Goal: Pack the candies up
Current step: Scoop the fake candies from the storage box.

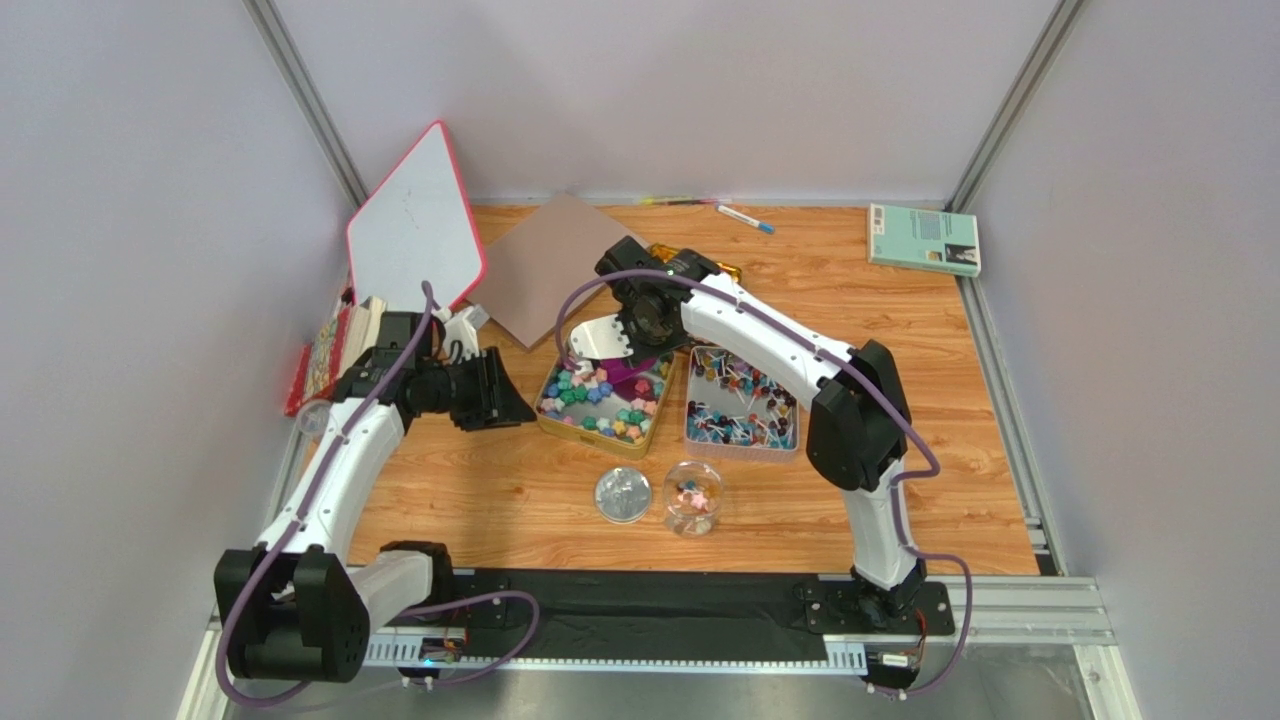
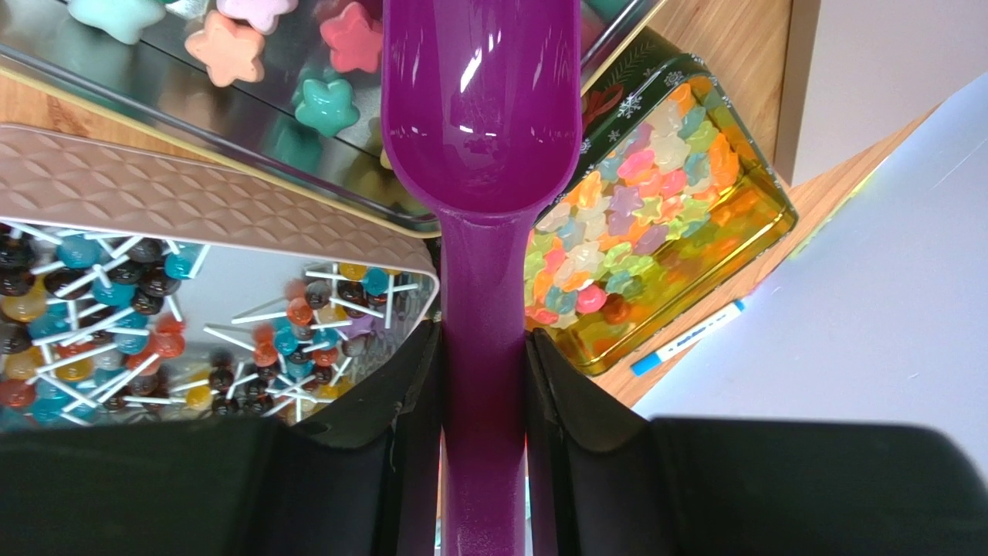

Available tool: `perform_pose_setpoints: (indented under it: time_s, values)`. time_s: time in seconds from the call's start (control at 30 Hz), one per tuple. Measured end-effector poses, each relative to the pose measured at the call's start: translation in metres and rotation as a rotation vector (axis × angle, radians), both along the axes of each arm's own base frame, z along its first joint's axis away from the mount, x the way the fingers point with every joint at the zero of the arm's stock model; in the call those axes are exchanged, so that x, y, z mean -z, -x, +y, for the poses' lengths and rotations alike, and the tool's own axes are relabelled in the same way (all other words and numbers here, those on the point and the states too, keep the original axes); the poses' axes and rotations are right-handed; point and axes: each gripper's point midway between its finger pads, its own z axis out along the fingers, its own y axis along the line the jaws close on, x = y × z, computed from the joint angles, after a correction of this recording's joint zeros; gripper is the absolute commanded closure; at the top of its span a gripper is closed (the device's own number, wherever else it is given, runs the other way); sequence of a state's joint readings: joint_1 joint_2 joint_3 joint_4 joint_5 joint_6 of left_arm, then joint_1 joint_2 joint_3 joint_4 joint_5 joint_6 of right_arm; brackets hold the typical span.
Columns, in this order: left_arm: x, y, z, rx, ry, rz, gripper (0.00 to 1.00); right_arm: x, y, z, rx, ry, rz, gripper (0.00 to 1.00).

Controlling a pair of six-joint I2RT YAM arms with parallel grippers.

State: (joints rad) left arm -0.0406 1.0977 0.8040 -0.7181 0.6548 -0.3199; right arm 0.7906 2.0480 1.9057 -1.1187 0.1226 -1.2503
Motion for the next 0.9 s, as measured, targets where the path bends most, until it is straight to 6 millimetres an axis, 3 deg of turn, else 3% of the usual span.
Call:
perform_pose_setpoints:
  time_s: [0.17,0.43,0.9]
  values:
    - [-0.001,-0.003,0.005,-0.027,0.006,0.000,0.55,0.007,-0.008,0.007,-0.036,0.018,0.000,1.00]
    - [-0.002,-0.006,0.010,-0.052,0.015,0.001,0.55,0.033,-0.019,0.024,-0.088,0.046,0.024,1.00]
    - [-0.002,-0.011,0.020,-0.093,0.012,-0.002,0.55,0.044,-0.021,0.047,-0.307,0.079,-0.027,1.00]
